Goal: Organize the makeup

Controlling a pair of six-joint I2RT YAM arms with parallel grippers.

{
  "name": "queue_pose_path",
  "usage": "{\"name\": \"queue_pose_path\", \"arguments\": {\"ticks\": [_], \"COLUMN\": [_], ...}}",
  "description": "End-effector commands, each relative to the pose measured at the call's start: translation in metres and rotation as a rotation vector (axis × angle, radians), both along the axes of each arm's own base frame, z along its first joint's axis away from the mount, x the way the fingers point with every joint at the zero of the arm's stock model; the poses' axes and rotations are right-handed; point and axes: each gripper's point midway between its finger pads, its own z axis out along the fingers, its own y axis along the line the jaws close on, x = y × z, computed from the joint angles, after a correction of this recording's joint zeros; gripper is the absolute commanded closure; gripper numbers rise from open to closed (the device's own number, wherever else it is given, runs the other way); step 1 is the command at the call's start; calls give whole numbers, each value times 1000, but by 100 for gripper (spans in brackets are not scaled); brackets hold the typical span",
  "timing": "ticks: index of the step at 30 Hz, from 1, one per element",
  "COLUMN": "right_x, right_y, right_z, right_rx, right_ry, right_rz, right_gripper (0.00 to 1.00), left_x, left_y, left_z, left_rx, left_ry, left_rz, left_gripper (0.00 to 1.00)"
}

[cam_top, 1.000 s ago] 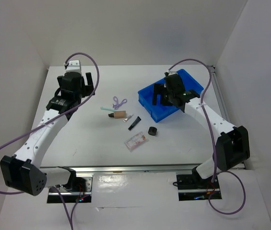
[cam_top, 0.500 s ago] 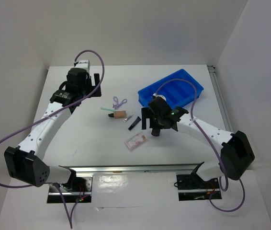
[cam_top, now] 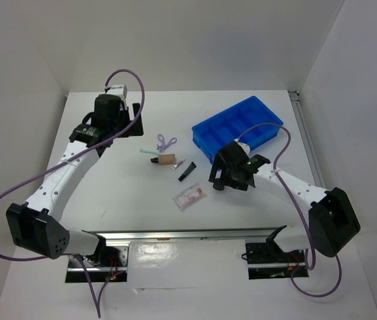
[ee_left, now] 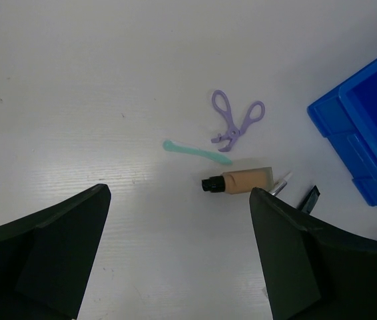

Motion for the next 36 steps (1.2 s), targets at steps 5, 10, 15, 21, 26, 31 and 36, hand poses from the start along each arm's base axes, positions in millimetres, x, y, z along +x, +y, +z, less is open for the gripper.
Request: {"name": "queue_pose_path", "arguments": {"ticks": [5, 10, 15, 21, 26, 31, 36], "right_x": [20, 24, 30, 37, 38, 40, 39], "right_y": [11, 12, 13, 12, 13, 14, 12], "right_z": [-3, -15, -27, -39, -43, -40, -7], "right_rx": [42, 44, 27, -15, -14, -13, -4], "right_ry": [-53, -44, -47, -28, -30, -32, -76], "right_rz": [-21, -25, -22, 11, 11, 11, 38], "right_gripper": [0, 6, 11, 17, 31, 58, 65], "left_x": [3, 3, 2, 2, 1, 1, 0], "left_y": [-13, -15, -15, -14, -12, -12, -10], "left_z": [10, 10, 6, 6, 2, 2, 0], "left_rx": [-25, -31, -29, -21, -14, -14, -7], "left_ry": [-12, -10, -1, -2, 6, 6, 13], "left_rz": [-65, -75, -75, -80, -73, -73, -65], "left_gripper": [0, 0, 0, 0, 0, 0, 0]}}
